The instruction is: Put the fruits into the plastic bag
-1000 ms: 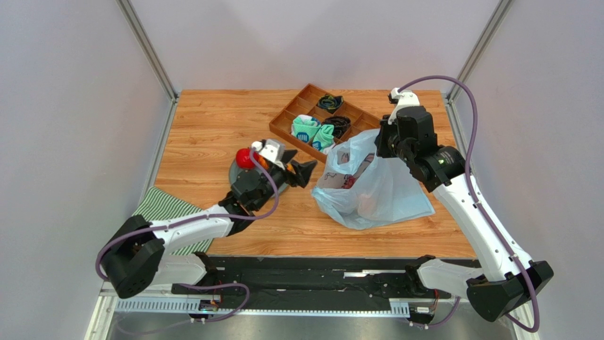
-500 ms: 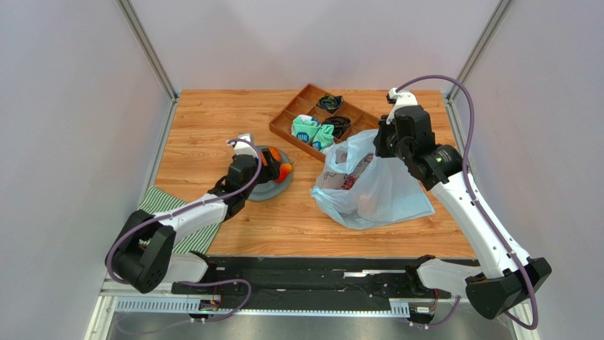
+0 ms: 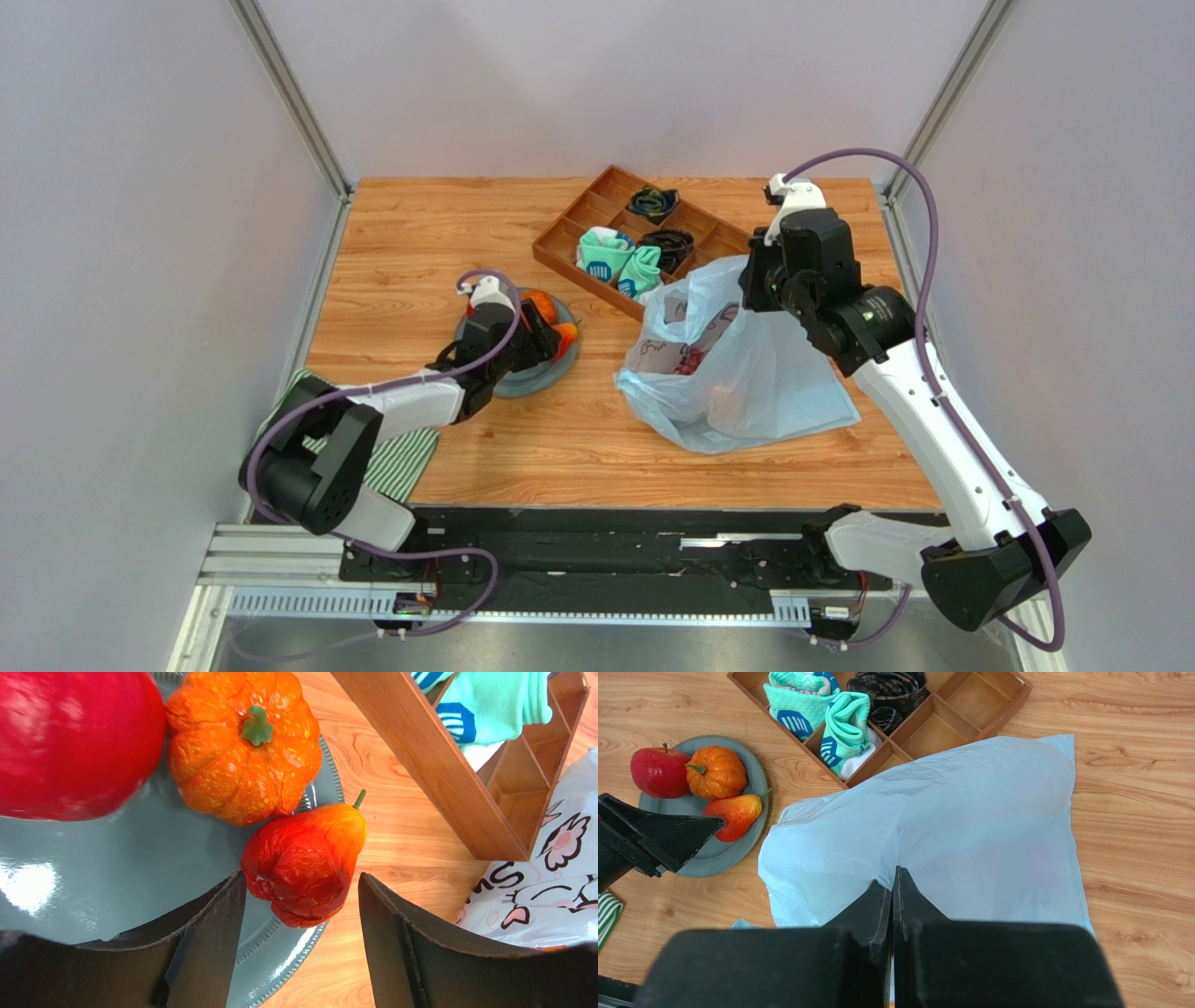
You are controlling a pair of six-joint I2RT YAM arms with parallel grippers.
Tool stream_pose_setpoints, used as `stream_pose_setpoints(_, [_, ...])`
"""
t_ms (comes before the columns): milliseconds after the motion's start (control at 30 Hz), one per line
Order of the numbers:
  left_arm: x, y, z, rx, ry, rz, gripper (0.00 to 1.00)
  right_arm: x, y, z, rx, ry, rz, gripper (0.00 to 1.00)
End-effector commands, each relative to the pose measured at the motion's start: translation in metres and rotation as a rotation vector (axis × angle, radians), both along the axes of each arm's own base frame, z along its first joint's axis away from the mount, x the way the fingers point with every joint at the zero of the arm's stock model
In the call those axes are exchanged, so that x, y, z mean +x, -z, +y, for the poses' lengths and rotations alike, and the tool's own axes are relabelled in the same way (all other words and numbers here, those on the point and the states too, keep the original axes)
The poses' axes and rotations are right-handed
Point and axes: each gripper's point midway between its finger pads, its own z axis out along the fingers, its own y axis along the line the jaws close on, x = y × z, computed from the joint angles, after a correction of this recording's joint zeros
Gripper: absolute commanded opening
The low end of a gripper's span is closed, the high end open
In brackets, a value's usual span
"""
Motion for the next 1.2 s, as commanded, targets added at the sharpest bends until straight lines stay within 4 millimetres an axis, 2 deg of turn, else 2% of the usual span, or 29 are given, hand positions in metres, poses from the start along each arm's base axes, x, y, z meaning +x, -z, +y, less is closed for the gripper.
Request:
stream_pose_setpoints(0, [0.016, -0.022, -0.016, -0.090, 0.013, -0.051, 0.67, 0.003, -0.010, 0.001, 0.020, 0.002, -0.041, 0.00])
stream_pose_setpoints(633, [0.017, -0.010, -0.014, -0.078, -0.003, -0.015, 0.55, 0.004, -0.009, 0.001, 0.014, 0.000, -0.038, 0.00])
stream_pose_setpoints(1033, [0.009, -0.013, -0.010, -0.089, -0.004, -0.018, 0.34, 0.004, -0.011, 0.002, 0.017, -0.003, -0.041, 0.00])
stream_pose_setpoints(1167, [0.004, -0.012, -0.010, -0.099, 0.010, -0.015, 0.33, 0.005, -0.011, 0.002, 0.020, -0.004, -0.043, 0.00])
